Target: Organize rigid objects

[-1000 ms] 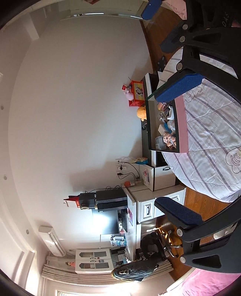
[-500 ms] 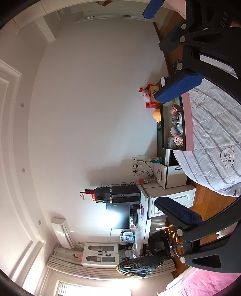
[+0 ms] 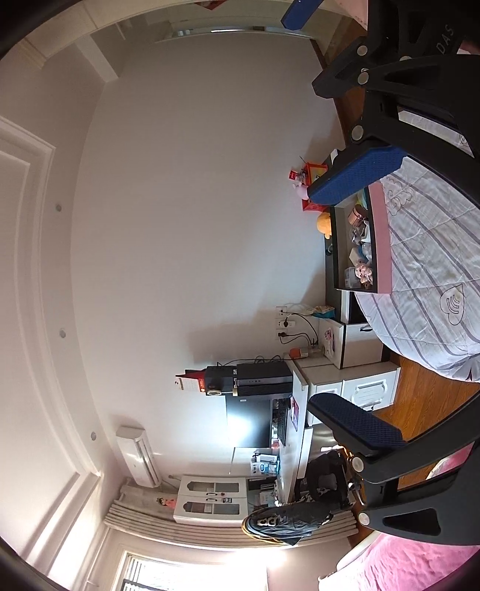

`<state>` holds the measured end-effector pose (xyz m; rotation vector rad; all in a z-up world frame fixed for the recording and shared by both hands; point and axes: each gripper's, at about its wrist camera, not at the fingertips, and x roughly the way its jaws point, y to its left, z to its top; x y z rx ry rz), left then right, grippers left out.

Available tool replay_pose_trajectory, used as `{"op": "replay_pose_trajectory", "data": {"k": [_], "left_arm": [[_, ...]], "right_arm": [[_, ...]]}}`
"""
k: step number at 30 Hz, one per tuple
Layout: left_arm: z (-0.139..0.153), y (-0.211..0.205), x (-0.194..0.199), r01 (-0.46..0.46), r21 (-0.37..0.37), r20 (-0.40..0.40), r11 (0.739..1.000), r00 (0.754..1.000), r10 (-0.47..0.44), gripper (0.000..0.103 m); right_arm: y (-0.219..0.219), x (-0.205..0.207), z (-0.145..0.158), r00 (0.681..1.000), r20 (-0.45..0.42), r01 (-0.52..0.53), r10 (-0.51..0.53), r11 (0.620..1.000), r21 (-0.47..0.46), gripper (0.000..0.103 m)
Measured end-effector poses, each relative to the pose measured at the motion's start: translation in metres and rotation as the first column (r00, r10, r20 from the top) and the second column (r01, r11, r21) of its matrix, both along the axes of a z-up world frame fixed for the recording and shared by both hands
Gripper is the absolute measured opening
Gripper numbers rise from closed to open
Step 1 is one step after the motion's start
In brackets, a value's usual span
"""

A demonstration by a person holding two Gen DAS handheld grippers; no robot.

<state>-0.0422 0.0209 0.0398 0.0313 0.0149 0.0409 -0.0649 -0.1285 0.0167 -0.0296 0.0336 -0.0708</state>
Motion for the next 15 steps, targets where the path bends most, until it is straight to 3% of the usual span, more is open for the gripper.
{"op": "replay_pose_trajectory", "data": {"k": [15], "left_arm": [[-0.0012,-0.0003,-0.0019,-0.003,-0.008,0.003,1.0,1.0,0.003,0.103]], "right_arm": [[-0.0033,-0.0009,-0.004,1.0,0.001,-0.006,0.006,1.0,0.005,0.103]]}}
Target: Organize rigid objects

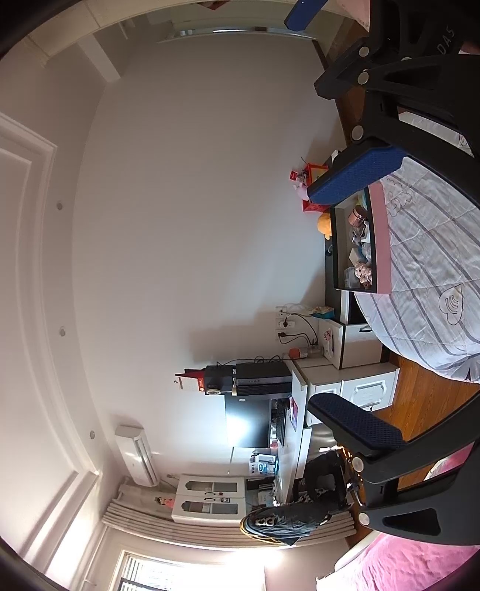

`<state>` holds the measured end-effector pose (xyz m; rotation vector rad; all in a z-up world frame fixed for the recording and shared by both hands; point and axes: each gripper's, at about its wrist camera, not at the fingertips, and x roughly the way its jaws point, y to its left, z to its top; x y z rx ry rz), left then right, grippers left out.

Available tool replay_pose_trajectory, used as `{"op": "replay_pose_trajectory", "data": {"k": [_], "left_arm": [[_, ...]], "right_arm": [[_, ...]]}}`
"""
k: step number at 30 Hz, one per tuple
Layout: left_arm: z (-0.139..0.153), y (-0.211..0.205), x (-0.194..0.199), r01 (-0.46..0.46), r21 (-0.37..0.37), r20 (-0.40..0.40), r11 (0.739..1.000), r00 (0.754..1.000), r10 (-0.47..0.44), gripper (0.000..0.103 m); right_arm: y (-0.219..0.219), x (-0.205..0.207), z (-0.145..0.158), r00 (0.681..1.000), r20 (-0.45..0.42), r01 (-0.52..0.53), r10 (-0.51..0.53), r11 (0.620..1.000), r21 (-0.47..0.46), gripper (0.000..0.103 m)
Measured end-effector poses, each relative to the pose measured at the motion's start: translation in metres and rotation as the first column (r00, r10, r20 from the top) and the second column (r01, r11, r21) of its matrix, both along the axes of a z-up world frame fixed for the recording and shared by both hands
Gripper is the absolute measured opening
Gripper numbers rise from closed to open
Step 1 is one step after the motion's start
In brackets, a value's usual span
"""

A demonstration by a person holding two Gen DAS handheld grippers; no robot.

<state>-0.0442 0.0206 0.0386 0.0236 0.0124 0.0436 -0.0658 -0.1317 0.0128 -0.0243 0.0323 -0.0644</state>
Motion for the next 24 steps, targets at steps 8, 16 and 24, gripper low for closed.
{"op": "replay_pose_trajectory", "data": {"k": [8,16,24], "left_arm": [[0.0003,-0.0005,0.0009,-0.005,0.002,0.0,1.0,1.0,0.005,0.103],[0.0003,-0.0003,0.0008,-0.008,0.002,0.001,1.0,1.0,0.008,0.103],[-0.0004,-0.0013,0.0018,-0.01,0.002,0.002,1.0,1.0,0.01,0.103]], "right_arm": [[-0.0007,-0.0013,-0.0003,1.0,0.0,0.0,0.0,1.0,0.0,0.103],[-0.0005,-0.0033,0.0005,1.0,-0.002,-0.002,0.002,1.0,0.003,0.103],[-0.0001,-0.0034,0.001,1.0,-0.003,-0.001,0.001,1.0,0.001,0.103]]}}
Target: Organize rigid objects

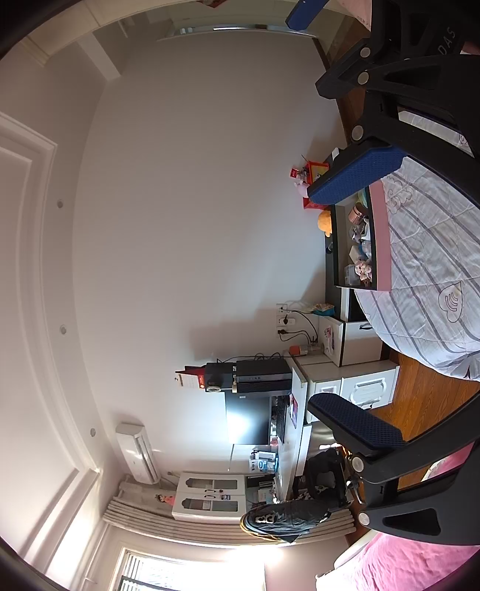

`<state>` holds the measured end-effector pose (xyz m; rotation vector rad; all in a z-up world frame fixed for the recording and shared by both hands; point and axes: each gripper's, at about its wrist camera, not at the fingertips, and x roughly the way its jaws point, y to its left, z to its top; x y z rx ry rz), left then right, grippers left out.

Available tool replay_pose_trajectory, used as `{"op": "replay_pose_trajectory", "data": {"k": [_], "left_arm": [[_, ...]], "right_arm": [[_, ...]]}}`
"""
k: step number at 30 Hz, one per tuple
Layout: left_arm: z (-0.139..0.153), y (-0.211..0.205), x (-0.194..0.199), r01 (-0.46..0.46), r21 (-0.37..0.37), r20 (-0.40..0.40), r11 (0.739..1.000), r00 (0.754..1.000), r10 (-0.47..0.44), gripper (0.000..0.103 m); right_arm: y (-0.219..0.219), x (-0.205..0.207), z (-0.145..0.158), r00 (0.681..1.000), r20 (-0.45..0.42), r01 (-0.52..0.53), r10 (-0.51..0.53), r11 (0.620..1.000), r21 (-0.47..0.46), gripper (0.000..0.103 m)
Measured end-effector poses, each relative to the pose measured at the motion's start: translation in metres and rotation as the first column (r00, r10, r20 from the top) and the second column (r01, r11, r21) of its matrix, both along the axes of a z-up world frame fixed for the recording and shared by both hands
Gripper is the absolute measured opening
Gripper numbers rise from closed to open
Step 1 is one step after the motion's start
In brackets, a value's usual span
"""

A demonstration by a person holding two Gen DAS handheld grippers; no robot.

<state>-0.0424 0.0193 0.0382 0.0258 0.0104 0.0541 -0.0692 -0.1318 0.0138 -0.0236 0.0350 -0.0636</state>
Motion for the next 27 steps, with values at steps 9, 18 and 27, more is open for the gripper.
{"op": "replay_pose_trajectory", "data": {"k": [9,18,27], "left_arm": [[-0.0027,-0.0038,0.0014,-0.011,0.004,0.002,1.0,1.0,0.011,0.103],[-0.0005,-0.0072,0.0018,-0.017,0.006,0.007,1.0,1.0,0.017,0.103],[-0.0009,-0.0072,0.0033,-0.014,0.002,0.001,1.0,1.0,0.014,0.103]], "right_arm": [[0.0015,0.0005,0.0005,1.0,-0.009,0.005,-0.005,1.0,-0.003,0.103],[0.0038,0.0004,0.0023,1.0,-0.011,0.008,-0.008,1.0,-0.003,0.103],[0.0038,0.0009,0.0028,1.0,-0.012,0.009,-0.009,1.0,-0.004,0.103]]}}
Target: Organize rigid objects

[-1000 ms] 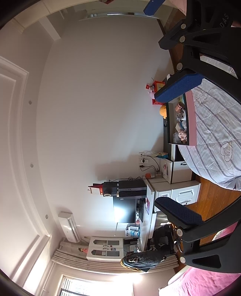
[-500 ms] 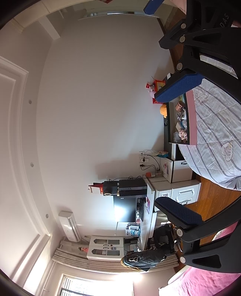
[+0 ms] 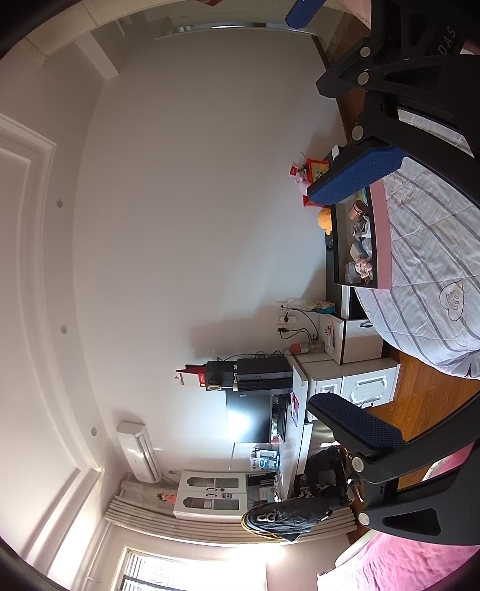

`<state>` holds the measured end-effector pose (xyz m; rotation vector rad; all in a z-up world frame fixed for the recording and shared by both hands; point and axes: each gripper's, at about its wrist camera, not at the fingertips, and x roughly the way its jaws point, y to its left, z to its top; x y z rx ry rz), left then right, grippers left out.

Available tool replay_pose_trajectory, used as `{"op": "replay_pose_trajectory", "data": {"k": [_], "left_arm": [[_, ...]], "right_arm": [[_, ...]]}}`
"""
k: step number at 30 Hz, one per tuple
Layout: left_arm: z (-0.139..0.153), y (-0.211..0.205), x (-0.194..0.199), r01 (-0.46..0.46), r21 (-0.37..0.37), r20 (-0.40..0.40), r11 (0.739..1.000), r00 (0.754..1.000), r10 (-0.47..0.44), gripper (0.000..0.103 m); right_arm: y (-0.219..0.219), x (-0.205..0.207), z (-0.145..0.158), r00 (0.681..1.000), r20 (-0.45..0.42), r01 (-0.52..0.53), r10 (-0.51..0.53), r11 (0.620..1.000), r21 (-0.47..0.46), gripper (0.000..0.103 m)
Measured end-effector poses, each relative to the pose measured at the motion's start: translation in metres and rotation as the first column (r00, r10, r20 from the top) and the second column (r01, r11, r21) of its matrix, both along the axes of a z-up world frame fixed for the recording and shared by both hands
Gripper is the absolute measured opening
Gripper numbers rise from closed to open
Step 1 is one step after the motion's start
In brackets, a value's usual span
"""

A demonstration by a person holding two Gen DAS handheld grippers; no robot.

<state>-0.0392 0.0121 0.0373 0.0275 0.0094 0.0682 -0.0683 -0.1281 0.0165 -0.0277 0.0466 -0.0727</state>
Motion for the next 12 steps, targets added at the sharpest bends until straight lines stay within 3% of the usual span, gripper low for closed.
{"op": "replay_pose_trajectory", "data": {"k": [12], "left_arm": [[-0.0019,0.0009,0.0007,0.003,-0.003,-0.004,1.0,1.0,-0.003,0.103]], "right_arm": [[0.0009,-0.0002,-0.0002,1.0,-0.001,0.001,-0.001,1.0,0.0,0.103]]}}
